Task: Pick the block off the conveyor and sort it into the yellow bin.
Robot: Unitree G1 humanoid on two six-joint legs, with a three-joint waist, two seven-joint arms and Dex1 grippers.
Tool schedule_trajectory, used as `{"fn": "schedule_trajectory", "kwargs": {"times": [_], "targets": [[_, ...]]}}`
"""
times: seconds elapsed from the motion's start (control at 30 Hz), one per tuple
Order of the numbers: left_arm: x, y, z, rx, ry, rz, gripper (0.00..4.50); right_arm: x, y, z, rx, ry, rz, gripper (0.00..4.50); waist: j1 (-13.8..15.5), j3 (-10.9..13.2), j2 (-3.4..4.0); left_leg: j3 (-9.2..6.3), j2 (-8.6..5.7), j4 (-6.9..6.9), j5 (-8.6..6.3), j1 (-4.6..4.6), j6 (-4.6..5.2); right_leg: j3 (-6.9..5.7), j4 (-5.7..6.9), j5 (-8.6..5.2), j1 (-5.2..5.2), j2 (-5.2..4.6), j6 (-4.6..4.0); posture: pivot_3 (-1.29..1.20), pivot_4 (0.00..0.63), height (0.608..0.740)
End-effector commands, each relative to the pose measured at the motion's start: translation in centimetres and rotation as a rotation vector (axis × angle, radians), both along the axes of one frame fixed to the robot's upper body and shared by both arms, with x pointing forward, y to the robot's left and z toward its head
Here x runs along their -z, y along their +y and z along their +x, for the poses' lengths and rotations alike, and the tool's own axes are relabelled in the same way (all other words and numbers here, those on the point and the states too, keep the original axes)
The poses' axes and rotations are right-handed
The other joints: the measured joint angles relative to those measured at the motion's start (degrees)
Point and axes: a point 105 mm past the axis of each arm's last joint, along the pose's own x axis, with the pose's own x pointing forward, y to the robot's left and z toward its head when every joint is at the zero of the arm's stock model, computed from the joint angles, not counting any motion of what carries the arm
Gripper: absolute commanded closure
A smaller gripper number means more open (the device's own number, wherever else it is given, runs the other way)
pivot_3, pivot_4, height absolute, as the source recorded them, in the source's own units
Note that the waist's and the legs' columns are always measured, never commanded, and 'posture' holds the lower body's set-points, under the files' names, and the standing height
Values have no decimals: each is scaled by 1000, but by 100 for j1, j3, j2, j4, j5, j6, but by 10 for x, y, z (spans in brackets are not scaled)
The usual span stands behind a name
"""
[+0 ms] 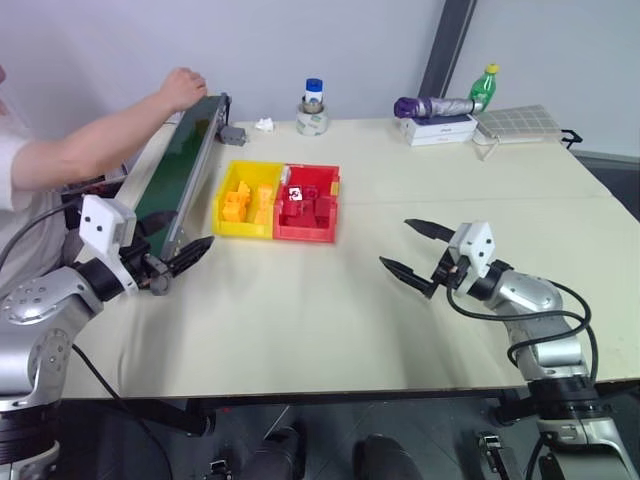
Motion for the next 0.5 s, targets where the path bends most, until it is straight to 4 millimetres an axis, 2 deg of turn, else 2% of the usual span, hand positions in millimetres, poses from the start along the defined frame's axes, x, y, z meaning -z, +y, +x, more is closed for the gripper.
{"fn": "schedule_trajectory", "kwargs": {"times": [0.03,0.5], "targets": [[-14,-1,0,5,-70,9,44,-14,2,-4,-10,-62,-1,0,0,0,0,0,0,0,0,0,0,0,0,0,0,0,0,0,150,740],[-9,4,-6,-21,-64,11,44,-14,2,-3,-13,-61,-3,0,-3,0,0,0,0,0,0,-1,0,0,-1,0,-1,0,0,0,150,740]]}}
